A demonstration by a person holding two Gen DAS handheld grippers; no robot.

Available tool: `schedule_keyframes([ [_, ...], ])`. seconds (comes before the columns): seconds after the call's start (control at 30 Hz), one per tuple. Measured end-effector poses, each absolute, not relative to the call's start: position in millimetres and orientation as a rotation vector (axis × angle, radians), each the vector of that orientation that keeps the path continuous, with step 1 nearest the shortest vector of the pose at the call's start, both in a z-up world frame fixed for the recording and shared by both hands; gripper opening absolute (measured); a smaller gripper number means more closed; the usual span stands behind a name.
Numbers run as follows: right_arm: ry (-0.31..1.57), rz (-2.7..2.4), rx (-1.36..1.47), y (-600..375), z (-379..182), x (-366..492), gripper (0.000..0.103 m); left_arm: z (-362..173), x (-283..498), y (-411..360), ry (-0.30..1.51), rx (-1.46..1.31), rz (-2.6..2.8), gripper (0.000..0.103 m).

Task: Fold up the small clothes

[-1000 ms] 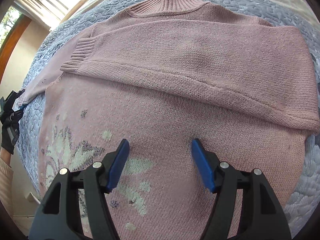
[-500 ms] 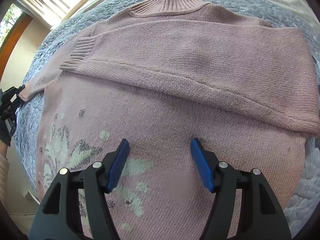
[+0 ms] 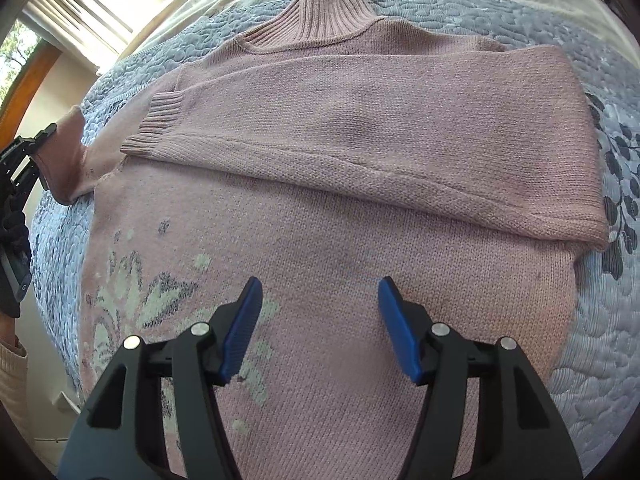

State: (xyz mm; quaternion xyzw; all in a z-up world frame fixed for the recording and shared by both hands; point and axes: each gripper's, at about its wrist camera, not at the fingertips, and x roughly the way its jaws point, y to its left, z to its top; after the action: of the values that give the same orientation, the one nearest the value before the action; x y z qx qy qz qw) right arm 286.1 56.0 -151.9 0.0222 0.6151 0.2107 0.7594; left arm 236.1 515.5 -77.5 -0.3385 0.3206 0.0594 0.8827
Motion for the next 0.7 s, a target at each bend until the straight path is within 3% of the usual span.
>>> schedule_keyframes([
  [0.33,1.349,0.45,0.093,30,-157,283,0.06,-104,285,374,0.757,-0.653,-0.059,0.007],
  [0.7,1.356,0.456,0.107,27,-161,282,0.06,-184,284,353,0.949,-0.677,-0.071,0.011],
])
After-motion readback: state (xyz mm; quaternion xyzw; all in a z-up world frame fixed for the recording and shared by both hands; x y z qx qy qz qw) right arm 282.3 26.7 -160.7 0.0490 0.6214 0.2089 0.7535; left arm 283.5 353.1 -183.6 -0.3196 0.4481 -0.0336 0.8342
